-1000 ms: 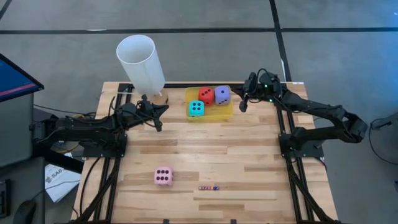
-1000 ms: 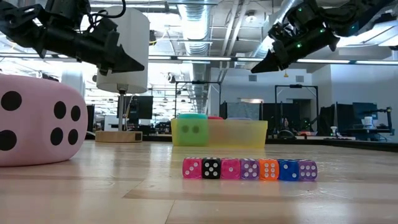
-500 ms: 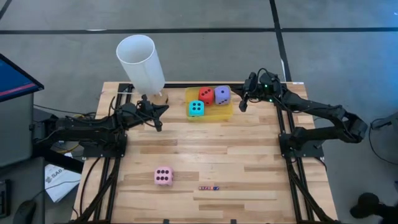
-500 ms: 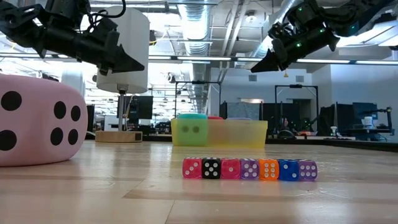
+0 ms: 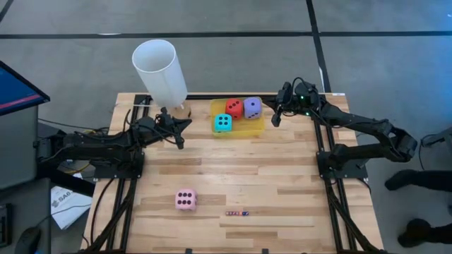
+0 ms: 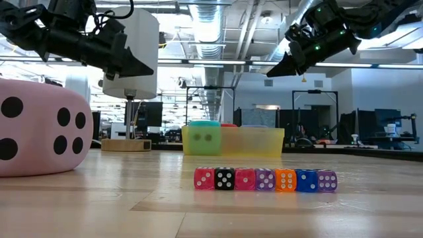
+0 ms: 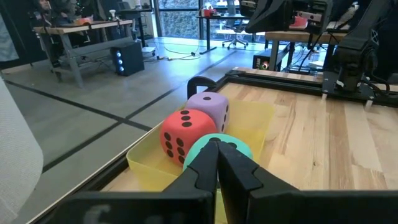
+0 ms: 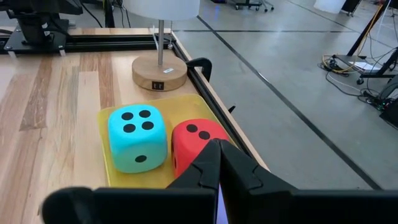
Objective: Pick & Place Dice
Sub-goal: Put the big pink dice into the yellow bin
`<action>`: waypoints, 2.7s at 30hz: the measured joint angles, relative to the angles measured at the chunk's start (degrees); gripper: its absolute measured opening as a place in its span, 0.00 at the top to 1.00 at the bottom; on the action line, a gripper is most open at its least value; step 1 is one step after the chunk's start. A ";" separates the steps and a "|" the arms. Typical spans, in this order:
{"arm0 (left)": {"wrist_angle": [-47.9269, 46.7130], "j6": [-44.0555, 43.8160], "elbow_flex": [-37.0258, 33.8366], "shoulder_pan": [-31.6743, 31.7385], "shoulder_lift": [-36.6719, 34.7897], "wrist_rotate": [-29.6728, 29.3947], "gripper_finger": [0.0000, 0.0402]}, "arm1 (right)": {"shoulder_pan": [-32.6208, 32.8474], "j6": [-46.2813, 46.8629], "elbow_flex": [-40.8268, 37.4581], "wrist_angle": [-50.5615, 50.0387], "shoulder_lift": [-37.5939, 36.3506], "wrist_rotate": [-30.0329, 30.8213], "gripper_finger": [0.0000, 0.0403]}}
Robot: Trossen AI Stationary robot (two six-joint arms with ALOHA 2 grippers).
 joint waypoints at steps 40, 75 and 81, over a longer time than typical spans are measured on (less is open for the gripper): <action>0.02 -0.01 0.00 -0.01 0.00 0.00 0.99 | -0.02 0.00 0.00 -0.46 0.00 0.00 1.00; 0.59 -0.02 0.02 -0.02 0.02 0.00 0.99 | 0.18 0.52 0.02 -3.06 0.00 0.00 1.00; 0.66 -0.02 0.02 -0.01 0.02 0.00 0.99 | 1.27 0.51 0.02 -2.99 0.00 0.00 1.00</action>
